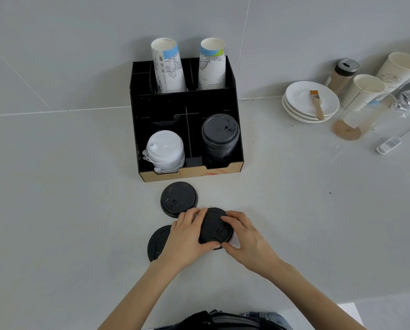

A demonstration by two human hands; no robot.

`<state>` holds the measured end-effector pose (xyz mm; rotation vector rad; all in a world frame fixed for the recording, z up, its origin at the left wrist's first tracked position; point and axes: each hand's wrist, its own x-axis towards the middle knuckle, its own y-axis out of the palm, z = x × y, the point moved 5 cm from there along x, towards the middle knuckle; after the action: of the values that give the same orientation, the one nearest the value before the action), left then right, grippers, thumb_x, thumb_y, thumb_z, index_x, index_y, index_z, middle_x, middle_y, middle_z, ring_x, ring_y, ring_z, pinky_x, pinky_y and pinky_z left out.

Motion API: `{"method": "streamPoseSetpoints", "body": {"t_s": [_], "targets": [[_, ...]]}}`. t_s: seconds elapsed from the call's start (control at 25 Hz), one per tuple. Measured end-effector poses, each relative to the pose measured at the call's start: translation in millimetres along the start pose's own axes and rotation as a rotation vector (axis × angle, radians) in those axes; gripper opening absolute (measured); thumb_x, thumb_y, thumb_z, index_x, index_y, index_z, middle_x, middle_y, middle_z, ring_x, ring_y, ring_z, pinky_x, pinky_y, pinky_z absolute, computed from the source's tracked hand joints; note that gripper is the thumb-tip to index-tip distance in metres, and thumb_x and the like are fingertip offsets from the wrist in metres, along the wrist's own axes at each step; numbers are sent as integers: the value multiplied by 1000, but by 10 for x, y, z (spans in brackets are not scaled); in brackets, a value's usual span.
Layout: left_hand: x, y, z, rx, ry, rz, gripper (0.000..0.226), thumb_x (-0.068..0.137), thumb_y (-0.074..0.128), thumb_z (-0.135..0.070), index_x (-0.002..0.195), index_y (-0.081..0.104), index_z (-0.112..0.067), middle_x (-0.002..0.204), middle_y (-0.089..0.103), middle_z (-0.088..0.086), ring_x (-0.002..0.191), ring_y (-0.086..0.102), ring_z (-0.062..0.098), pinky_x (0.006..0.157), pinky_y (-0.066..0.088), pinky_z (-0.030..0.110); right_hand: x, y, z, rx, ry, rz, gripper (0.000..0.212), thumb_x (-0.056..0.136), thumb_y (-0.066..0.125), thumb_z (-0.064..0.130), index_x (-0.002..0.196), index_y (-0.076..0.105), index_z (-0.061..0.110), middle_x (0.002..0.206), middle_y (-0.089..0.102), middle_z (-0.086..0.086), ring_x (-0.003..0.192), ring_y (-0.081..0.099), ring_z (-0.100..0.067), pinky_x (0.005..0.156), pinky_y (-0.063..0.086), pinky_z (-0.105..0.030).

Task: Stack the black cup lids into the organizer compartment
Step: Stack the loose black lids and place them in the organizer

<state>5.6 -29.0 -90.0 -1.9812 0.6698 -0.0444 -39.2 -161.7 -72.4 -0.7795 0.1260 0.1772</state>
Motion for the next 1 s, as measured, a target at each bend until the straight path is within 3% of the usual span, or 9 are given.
{"method": "streamPoseSetpoints", "body": {"t_s": [0.28, 0.44, 0.76, 0.88, 1.0], "targets": [[31, -48, 13, 9, 34, 135, 82, 75, 59, -45, 138, 12, -23, 142, 24, 1, 126, 24, 20, 106, 26, 37, 52, 0, 0, -62, 28, 22, 57, 79, 60, 22, 130, 35, 17, 136, 31, -2, 121, 36, -16, 93, 46, -31], [46, -92, 23, -3, 47, 188, 79, 78, 58, -37, 139, 10, -21, 143, 23, 2, 127, 24, 20, 108, 26, 36, 83, -39, -28, -23, 22, 35, 56, 79, 60, 16, 130, 36, 17, 137, 32, -1, 122, 39, -18, 99, 43, -31], [81, -252, -10, -93, 39, 63, 73, 78, 60, -37, 137, 20, -19, 139, 31, 3, 126, 28, 19, 107, 24, 35, 161, -187, -17, 39, -20, -7, 52, 80, 61, 12, 127, 40, 17, 135, 39, 1, 120, 43, -12, 95, 30, -9], [133, -368, -50, -124, 61, 0, 73, 78, 61, -37, 137, 22, -18, 139, 32, 4, 125, 28, 19, 108, 24, 36, 237, -322, 42, 58, -50, -41, 52, 78, 62, 10, 126, 43, 17, 133, 43, 0, 118, 44, -13, 96, 29, -8], [194, -511, -96, -180, 81, -73, 72, 78, 62, -36, 136, 23, -18, 137, 33, 4, 125, 28, 18, 107, 23, 33, 322, -489, 118, 65, -87, -61, 53, 77, 63, 9, 125, 43, 17, 132, 44, 1, 119, 42, -13, 100, 32, -16]]}}
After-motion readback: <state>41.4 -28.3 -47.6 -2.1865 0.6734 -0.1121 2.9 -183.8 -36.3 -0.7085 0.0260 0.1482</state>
